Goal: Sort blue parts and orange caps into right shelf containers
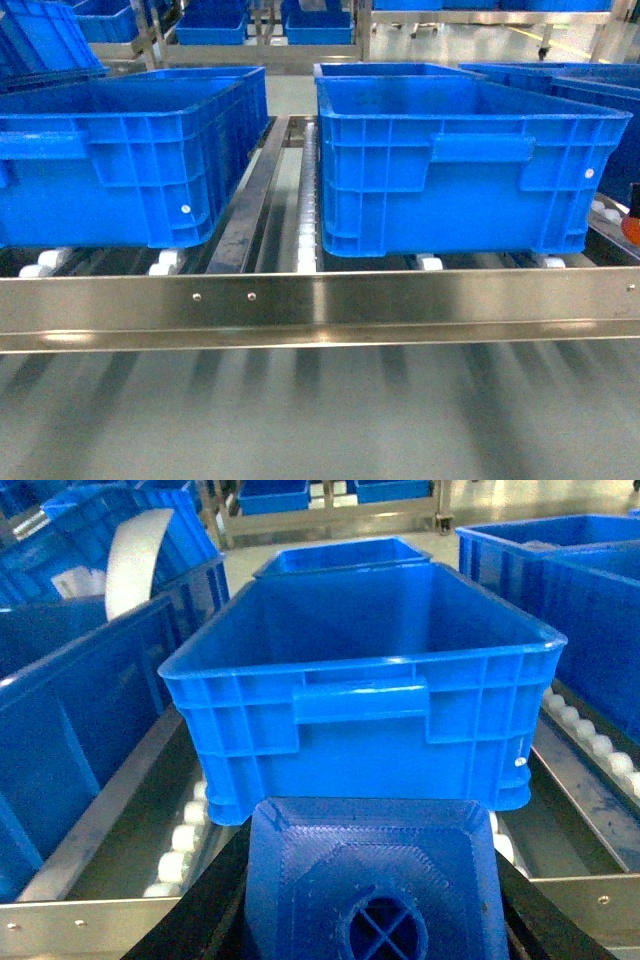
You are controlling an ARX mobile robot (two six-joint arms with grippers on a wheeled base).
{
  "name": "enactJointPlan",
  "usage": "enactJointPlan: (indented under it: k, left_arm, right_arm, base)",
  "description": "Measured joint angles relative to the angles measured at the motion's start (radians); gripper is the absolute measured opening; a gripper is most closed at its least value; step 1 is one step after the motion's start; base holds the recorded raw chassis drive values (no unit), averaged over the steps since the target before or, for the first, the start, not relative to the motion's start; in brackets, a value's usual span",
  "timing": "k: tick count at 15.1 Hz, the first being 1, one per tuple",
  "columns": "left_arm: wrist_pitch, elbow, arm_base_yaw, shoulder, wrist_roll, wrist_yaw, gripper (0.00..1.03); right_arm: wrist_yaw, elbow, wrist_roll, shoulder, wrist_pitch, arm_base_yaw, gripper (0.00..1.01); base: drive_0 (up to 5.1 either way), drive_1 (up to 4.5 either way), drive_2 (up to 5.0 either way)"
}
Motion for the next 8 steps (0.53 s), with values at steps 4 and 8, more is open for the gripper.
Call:
enactJointPlan:
  k: [4,8]
  left_arm:
    - [0.002,0.0,-0.001,0.0,0.0,0.0,0.44]
    - [0.002,0.0,-0.001,0.0,0.0,0.0,0.44]
  right_arm:
    - [0.0,0.0,0.0,0.0,0.0,0.0,0.44]
    - [0.0,0.0,0.0,0.0,0.0,0.0,0.44]
  base:
    - [0.0,0.0,0.0]
    - [0.0,0.0,0.0]
